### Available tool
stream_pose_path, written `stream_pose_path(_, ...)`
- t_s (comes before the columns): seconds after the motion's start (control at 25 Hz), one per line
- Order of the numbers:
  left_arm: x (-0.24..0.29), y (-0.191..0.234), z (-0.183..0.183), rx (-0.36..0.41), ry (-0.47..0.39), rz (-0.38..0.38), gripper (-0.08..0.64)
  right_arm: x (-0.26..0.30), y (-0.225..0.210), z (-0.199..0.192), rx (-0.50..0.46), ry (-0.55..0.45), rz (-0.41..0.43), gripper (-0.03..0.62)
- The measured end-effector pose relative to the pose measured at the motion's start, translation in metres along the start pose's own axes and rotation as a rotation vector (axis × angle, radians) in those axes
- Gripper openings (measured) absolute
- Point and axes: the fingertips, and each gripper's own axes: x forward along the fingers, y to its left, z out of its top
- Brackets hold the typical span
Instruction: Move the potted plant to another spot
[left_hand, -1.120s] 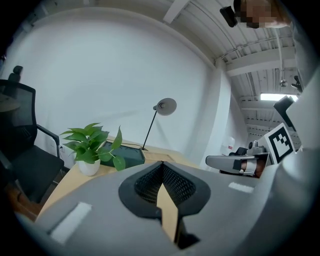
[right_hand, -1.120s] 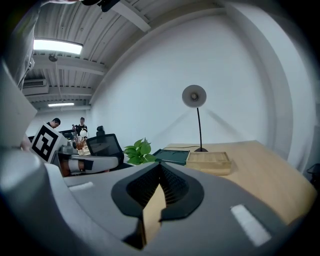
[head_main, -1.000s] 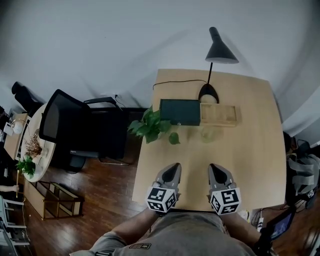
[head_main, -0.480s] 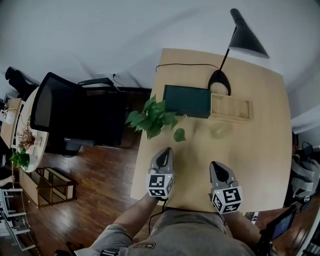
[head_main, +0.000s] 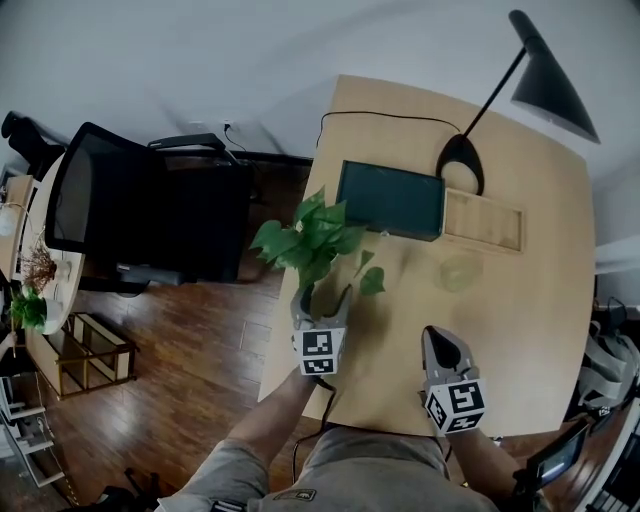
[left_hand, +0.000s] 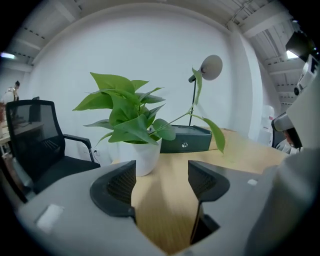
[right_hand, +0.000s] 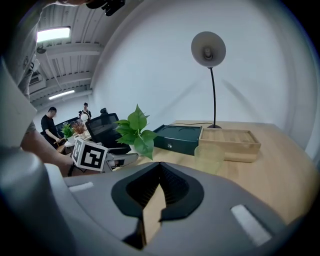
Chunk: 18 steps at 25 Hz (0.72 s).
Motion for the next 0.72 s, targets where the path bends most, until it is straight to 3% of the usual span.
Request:
stream_pose_path(0.2,0.019,0.013,-0.004,0.034,0.000,0.009,0.425,0.016,-0.003,-0.006,-0.010,0.026,0.009,0.005)
stream_pose_path(0.44,0.035,0.021,0.002,0.020,-0.027,-0.029,0.496,0.031,0.000,-0.005,-0.033,0.034,0.036,0.005)
stream_pose_path(0.72,0.049,0.024,0.012,0.011,-0.048,-0.098,0.505,0.066,0.003,-0.008,-0.104,0.058,0.094,0.005)
